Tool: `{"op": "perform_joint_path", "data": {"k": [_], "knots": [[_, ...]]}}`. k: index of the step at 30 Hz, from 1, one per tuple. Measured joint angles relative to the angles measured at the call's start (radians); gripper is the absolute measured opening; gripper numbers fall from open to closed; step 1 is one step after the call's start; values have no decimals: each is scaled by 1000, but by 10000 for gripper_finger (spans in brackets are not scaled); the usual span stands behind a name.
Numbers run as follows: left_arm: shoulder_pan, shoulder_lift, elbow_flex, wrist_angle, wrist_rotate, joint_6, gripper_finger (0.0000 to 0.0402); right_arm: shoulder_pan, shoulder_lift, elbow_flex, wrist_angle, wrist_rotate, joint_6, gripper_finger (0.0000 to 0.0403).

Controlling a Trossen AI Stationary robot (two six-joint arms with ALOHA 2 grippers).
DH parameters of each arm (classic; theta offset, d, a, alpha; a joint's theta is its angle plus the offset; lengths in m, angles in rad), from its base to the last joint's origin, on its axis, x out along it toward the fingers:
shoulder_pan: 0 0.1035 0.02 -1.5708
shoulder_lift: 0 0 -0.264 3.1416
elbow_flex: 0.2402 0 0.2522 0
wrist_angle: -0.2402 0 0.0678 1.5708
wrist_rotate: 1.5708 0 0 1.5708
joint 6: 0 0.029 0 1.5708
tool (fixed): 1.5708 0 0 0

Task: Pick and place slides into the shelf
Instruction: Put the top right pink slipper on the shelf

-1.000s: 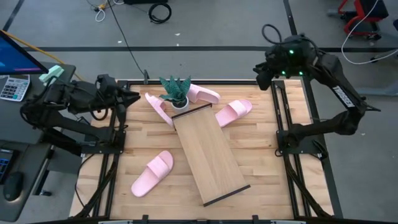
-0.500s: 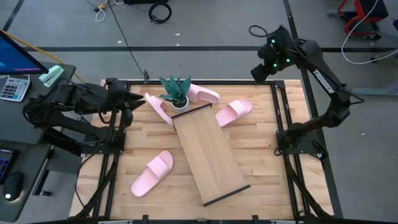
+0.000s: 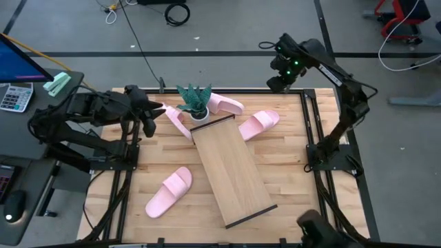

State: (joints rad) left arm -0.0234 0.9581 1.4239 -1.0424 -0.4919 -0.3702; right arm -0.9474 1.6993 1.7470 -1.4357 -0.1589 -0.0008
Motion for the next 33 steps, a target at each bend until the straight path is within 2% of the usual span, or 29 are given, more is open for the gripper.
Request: {"op": "perform_joint_path", "data": {"k": [4,8,15,24,33], "knots": [[12,7,0,-4,0,0,119,-30,66,-5,1,0,28,89],[16,11,0,-3,0,0,123,-59,96,-74,13,1,53,92],[16,11,0,-6,0,33,118,-75,50,-344,100,-23,107,120],[16,10,0,-7,0,93,123,-74,-42,-678,368,-138,280,195],[57,10,0,-7,0,94,115,-73,-99,-841,635,-135,438,274]]}}
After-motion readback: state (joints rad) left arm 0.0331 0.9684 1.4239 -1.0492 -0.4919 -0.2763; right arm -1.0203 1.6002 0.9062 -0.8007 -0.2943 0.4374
